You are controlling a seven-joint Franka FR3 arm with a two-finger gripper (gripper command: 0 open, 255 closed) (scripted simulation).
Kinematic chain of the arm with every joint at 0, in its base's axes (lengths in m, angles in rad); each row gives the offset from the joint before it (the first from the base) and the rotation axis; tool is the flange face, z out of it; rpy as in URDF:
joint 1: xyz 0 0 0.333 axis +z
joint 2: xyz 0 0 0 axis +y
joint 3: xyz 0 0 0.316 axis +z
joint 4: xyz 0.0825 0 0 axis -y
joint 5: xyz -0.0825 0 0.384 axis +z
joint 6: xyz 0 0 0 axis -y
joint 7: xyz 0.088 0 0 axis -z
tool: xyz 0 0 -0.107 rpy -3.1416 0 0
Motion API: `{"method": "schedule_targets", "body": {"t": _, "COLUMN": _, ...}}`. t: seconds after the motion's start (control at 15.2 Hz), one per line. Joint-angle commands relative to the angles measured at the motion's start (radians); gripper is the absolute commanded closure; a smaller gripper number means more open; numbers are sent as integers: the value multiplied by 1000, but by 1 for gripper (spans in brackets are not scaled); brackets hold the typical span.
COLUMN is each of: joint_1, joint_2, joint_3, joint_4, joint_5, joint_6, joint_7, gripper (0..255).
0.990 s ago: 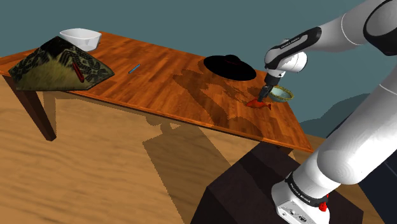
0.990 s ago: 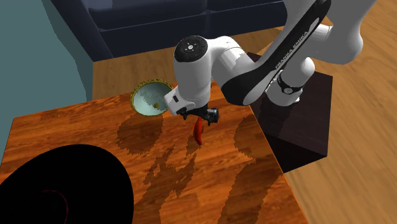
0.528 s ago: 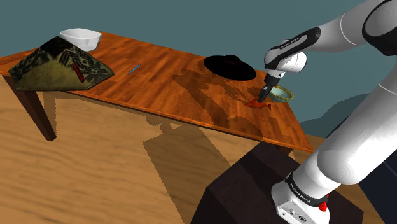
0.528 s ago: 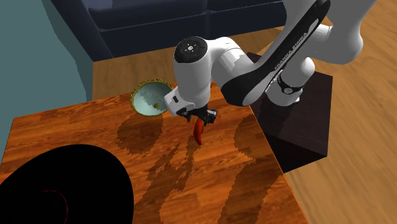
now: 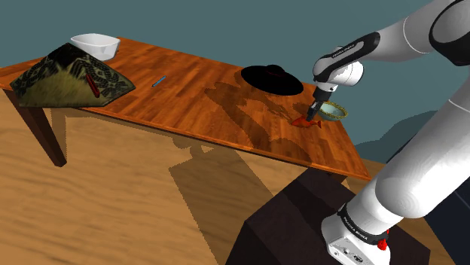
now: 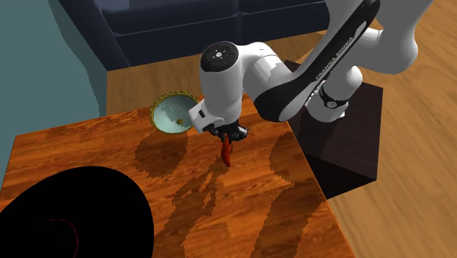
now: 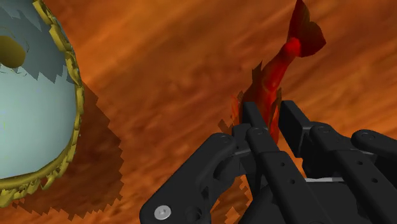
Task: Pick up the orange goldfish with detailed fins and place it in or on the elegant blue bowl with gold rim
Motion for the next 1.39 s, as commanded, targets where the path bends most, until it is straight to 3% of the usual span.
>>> {"method": "schedule_targets", "body": {"t": 0.0, "joint_1": 1, "joint_2": 1, "joint_3": 1, "joint_4": -1, "joint_5": 1, "joint_6": 1, "joint_7": 0, "gripper": 255}}
{"method": "schedule_targets", "body": {"t": 1.32, "joint_1": 4, "joint_2": -163, "joint_3": 18, "joint_4": 133, "joint_5": -107, "joint_6": -270, "joint_7": 83, "gripper": 255}}
